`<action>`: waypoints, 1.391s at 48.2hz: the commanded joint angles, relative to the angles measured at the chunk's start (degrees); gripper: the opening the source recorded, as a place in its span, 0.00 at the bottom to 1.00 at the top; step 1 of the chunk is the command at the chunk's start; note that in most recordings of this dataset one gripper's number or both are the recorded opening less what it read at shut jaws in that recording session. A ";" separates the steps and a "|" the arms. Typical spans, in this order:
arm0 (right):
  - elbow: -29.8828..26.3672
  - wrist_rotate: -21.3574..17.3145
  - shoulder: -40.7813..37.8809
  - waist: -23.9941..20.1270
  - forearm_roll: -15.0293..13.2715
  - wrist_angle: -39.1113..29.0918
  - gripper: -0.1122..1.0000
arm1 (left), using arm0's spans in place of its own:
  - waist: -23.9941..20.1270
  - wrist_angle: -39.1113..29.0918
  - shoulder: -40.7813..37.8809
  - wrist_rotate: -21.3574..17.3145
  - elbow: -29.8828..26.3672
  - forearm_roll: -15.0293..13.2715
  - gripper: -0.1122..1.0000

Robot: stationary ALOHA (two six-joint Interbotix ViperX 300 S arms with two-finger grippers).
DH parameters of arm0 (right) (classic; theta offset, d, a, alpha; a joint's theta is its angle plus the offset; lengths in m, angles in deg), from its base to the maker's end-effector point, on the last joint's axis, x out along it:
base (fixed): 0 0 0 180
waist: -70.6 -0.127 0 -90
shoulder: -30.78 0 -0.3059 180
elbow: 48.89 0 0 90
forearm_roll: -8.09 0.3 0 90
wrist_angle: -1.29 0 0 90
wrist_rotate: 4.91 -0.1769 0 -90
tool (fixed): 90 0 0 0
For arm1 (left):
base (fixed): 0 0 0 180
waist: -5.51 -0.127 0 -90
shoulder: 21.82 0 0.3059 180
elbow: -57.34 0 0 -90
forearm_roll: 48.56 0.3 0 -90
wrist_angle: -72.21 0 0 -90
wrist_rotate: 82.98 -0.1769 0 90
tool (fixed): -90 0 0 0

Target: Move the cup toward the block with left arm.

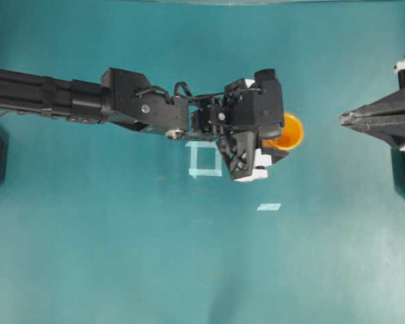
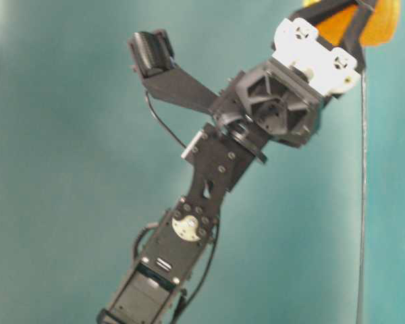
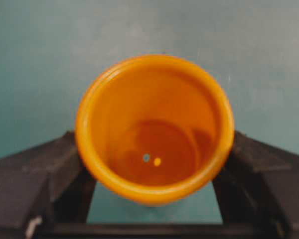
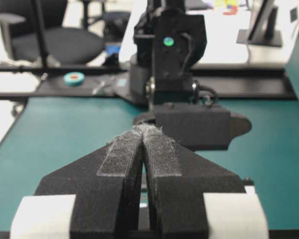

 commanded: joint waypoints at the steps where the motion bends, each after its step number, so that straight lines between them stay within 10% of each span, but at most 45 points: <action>1: -1.76 -0.09 -0.18 -0.09 0.18 0.35 0.10 | 0.00 1.32 2.46 0.09 0.18 -0.18 0.70; 67: -1.76 -0.09 -0.44 -0.09 0.18 0.44 0.10 | 0.00 4.39 2.72 0.18 0.70 -0.18 0.70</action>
